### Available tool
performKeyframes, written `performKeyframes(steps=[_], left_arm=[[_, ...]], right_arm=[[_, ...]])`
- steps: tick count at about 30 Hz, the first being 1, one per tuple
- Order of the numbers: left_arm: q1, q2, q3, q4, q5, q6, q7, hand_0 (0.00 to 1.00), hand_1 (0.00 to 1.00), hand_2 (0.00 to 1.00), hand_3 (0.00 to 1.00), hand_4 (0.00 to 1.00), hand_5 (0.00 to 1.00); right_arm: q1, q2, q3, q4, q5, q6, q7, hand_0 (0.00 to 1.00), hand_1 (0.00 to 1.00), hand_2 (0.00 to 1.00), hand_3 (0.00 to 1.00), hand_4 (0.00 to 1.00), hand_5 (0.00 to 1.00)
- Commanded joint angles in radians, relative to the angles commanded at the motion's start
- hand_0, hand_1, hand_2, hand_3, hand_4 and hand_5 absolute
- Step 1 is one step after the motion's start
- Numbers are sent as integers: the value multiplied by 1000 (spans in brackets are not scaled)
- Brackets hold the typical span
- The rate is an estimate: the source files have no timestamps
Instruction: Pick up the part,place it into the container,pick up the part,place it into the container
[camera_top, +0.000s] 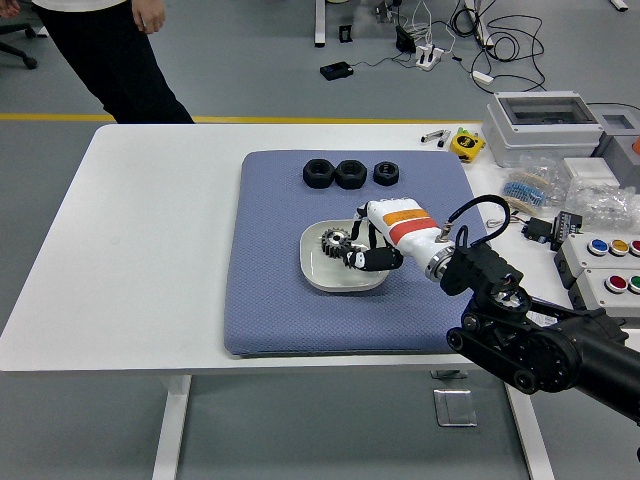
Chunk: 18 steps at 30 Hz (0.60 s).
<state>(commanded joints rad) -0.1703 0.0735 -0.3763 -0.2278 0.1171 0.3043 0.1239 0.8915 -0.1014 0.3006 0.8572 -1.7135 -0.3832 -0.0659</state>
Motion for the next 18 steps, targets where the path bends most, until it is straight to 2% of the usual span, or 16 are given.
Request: performKeyframes(steps=[3, 4, 12, 18], left_arm=[[0, 0, 2, 0, -4, 0, -1, 534, 557, 657, 594, 586, 558], [0, 0, 1, 1, -4, 1, -1, 533, 556, 657, 593, 586, 558], [0, 1, -2, 1, 2, 0, 1, 533, 551, 658, 593, 586, 558], [1, 1, -2, 1, 2, 0, 2, 532, 551, 658, 593, 586, 559]], right_arm=[[2, 2, 1, -1, -10, -3, 10, 422, 569, 658, 828, 998, 509], [2, 2, 2, 0, -11, -11, 14, 525, 631, 710, 863, 998, 530], [6, -4, 18, 1, 9, -71, 27, 522, 631, 712, 869, 998, 542], [2, -13, 34, 3, 28, -91, 29, 520, 628, 707, 860, 998, 542]])
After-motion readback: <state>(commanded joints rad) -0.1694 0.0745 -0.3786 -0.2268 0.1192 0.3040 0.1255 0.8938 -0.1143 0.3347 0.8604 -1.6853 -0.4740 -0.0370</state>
